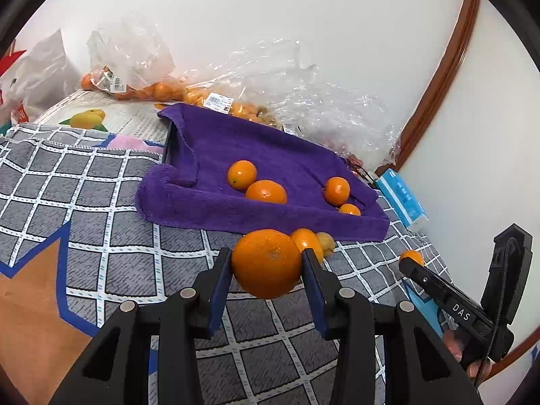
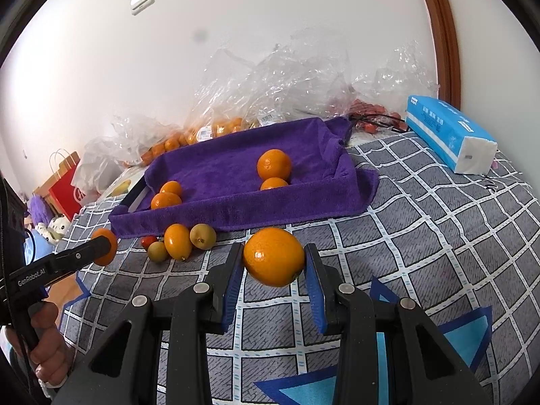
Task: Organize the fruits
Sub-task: 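Lift both held oranges and carry them over the purple towel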
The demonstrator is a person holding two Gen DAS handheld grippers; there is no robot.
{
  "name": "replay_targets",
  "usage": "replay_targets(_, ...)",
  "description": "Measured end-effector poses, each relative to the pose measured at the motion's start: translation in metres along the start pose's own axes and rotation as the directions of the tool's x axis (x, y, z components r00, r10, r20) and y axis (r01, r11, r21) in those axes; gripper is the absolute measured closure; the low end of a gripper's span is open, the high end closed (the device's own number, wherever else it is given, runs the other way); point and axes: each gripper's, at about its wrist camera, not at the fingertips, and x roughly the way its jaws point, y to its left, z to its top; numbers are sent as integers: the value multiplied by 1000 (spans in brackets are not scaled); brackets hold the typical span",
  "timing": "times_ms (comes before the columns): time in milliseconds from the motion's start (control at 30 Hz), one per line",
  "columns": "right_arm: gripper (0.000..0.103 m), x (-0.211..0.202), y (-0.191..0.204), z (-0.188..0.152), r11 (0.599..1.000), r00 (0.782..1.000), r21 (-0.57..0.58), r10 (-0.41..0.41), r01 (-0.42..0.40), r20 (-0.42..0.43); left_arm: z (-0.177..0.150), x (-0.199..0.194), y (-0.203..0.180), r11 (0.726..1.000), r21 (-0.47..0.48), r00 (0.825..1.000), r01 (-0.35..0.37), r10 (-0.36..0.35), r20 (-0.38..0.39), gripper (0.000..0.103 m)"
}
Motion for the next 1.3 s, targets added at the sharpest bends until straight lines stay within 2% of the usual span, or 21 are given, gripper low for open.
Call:
replay_targets(333,67,-8,-3,4,1000,1000,12,-5,5,0,8,-13,5,999,-20,999,-39,39,6,64)
replay_targets(800,67,-30,0,39,998,998,-6,-55,55,35,43,-37,6,994,-19,994,-103,104,44,64)
replay_targets(1100,67,-24,11,62,996,996,-38,-80,82,50,65,-30,2,993,-10,991,-120,121,53,64)
replay_targets(1300,67,-13,10,79,996,995,-22,-86,88,54,86,-17,1,992,-15,990,-126,126,59,64)
